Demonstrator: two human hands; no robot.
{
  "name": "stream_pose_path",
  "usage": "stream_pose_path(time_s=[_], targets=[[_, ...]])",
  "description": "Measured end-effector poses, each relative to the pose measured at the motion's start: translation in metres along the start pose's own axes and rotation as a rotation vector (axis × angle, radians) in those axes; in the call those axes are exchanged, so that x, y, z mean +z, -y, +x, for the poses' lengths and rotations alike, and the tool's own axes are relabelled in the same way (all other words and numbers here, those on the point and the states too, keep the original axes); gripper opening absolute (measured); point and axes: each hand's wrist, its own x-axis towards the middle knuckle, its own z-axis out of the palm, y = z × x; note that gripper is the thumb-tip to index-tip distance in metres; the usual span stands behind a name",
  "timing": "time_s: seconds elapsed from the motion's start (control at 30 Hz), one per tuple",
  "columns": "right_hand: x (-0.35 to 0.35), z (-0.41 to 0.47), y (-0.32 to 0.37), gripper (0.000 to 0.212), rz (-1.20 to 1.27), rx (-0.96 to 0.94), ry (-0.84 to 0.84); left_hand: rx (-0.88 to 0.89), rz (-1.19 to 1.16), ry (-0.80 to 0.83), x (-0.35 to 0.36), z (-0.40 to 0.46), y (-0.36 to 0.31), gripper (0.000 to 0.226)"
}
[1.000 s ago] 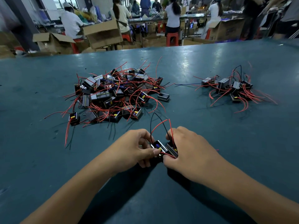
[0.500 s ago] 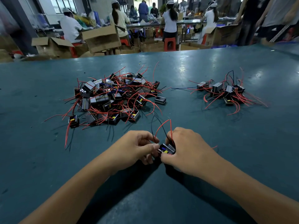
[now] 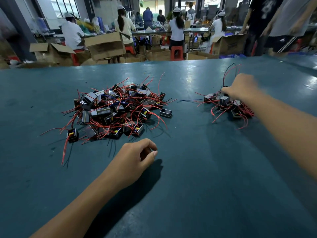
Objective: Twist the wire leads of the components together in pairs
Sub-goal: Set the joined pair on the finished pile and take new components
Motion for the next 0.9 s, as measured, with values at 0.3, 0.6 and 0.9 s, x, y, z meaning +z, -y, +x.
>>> stream_pose_path(time_s=[0.3,0.6,0.9], targets=[[0.025,0.018,0.000,0.040,-0.189,-0.031,0.163,0.062,0.055,-0.058,-0.002,0.003,0.004,0.003],[-0.025,-0.025,0.091,0.048,-0.474,-0.094,-0.030,0.077,0.112,-0.058,-0.007,0.002,0.008,0.007],[0.023,-0.151,0.196,0.023,-0.040,-0.874,0.351,-0.022,0.191,-0.133,-0.020,0.004,0.023,0.013]])
